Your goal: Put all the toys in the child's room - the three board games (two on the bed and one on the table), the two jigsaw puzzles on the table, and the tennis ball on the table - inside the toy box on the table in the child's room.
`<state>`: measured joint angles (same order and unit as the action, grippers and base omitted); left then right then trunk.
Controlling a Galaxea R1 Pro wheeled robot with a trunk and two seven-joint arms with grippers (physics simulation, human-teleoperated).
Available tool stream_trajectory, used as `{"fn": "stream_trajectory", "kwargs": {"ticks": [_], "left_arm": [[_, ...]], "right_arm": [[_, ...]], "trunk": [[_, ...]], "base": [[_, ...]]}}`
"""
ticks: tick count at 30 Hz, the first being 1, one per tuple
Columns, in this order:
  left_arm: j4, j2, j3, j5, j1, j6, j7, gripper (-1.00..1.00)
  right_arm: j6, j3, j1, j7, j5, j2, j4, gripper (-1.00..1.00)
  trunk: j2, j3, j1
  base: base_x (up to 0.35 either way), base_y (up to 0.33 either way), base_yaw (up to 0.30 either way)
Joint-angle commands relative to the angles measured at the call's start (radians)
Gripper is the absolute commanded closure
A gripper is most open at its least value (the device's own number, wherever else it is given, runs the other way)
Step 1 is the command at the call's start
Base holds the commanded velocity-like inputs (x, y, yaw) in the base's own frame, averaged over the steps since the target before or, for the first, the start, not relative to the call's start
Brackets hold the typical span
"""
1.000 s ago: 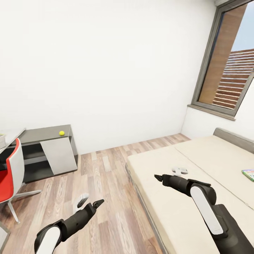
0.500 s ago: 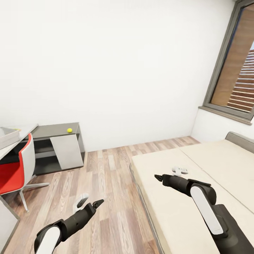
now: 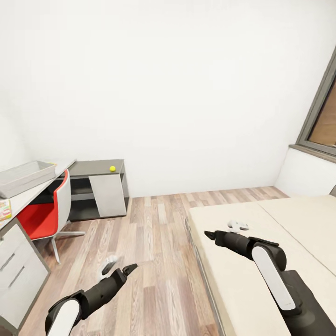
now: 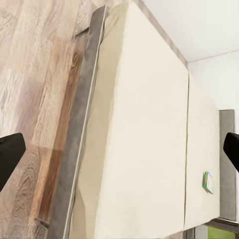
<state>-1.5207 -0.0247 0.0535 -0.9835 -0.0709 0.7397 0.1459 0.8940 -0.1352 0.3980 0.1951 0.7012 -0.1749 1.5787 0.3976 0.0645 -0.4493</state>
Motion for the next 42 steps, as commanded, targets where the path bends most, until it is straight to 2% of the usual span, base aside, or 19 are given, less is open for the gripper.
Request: {"fn": "stream_trajectory", "kwargs": {"ticks": [1, 12, 42], "left_arm": [[-0.001, -0.001, 0.002, -0.011, -0.001, 0.006, 0.009, -1.0], [-0.001, -0.001, 0.002, -0.011, -0.001, 0.006, 0.009, -1.0], [-0.001, -0.001, 0.002, -0.012, 0.0, 0.006, 0.006, -1.0]], "right_arm": [[0.002, -0.001, 0.001, 0.01, 0.011, -0.001, 0.001, -1.0], [0.002, -0.001, 0.001, 0.01, 0.011, -0.001, 0.001, -1.0], [0.002, -0.008, 0.0, 0.009, 0.011, 0.0, 0.001, -1.0]], "trunk": [[0.002, 0.002, -0.001], [0.002, 0.002, -0.001], [0.002, 0.002, -0.001]], "base": [[0.0, -0.006, 0.276], [0.0, -0.003, 0.168], [-0.071, -0.033, 0.027]]}}
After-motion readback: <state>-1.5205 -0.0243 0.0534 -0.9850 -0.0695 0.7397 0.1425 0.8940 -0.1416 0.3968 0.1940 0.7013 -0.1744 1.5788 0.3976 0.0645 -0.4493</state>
